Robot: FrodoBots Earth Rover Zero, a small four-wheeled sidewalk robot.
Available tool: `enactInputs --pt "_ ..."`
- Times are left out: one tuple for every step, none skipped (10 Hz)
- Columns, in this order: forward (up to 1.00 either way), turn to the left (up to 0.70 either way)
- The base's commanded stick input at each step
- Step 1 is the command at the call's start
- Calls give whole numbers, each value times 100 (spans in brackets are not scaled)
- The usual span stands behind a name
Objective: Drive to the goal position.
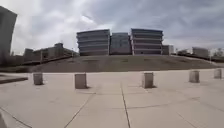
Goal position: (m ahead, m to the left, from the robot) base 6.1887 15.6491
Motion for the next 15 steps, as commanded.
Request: enactInputs --pt "70 0" --pt "70 0" --pt "70 0" --pt "70 0" --pt "70 0" --pt "70 0" --pt "70 0" --pt "70 0" --pt "70 0" --pt "70 0" --pt "70 0" --pt "70 0" --pt "70 0" --pt "70 0" --pt "70 0"
